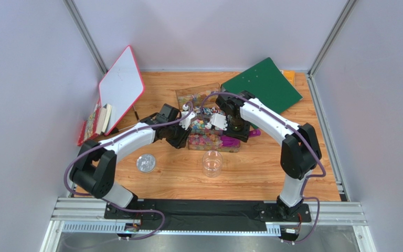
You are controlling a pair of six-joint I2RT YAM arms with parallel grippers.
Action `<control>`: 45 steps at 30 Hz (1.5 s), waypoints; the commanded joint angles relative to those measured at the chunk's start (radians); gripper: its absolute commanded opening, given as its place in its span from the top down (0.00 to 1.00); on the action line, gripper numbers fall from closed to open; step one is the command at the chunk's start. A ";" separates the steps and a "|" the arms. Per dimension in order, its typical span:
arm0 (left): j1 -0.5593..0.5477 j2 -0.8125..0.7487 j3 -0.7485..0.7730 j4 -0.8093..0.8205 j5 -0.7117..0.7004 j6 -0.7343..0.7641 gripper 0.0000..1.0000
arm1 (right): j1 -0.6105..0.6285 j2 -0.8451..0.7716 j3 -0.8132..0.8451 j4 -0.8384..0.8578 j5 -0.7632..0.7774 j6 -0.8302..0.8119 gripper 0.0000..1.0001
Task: Pack the candies
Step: Scoop the fake candies from the storage box.
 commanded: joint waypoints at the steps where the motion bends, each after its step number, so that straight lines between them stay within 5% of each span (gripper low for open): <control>1: 0.013 -0.108 -0.030 0.048 -0.032 0.001 0.57 | 0.007 0.070 0.051 -0.349 0.035 0.066 1.00; 17: 0.084 -0.242 -0.075 0.056 -0.105 -0.008 0.55 | 0.078 0.253 0.273 -0.347 0.000 0.072 1.00; 30: 0.139 -0.259 -0.059 0.022 -0.128 0.021 0.55 | 0.082 0.320 0.284 -0.249 -0.091 0.046 1.00; 45: 0.151 -0.252 -0.019 -0.030 -0.155 0.078 0.55 | 0.078 0.137 -0.006 0.127 -0.232 0.043 1.00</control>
